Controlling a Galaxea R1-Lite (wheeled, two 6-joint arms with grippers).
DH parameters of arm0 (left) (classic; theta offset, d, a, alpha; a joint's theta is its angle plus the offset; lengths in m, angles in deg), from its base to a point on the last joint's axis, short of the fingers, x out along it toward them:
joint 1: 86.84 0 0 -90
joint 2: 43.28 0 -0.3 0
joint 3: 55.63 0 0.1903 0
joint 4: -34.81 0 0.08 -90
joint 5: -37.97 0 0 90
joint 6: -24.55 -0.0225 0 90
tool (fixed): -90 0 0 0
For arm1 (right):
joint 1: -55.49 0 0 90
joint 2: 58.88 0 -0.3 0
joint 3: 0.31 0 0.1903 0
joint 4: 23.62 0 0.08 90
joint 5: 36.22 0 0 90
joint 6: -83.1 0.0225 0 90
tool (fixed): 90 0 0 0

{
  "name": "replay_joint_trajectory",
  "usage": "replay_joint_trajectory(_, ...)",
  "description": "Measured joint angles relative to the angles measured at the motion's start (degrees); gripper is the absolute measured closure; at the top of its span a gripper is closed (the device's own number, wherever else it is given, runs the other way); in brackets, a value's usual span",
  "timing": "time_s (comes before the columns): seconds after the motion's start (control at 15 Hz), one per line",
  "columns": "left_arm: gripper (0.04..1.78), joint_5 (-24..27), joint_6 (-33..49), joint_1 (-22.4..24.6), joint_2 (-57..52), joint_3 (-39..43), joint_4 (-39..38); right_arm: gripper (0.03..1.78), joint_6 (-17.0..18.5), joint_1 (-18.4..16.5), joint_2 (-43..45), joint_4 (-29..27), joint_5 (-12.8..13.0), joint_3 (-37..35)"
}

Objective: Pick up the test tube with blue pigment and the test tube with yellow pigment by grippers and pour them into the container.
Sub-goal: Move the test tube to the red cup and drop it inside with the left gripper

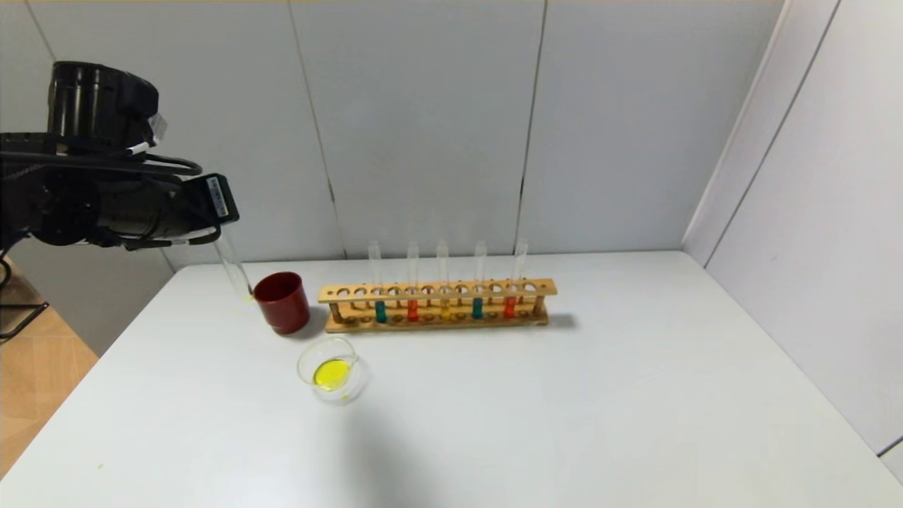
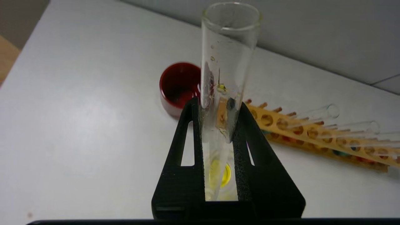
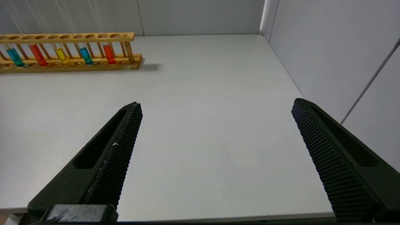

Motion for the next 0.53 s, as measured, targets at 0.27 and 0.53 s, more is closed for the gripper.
replay_joint_trajectory(0.27,1.5,0.04,-3.5,2.01,3.06,0.68,-7.27,0.06,0.0,0.0,0.0,0.0,0.0,0.0)
replay_joint_trajectory(0.53,1.5,0.44,-5.73,3.01,8.05,1.45,-16.58,0.06,-0.02,0.0,0.0,0.02,0.0,0.0)
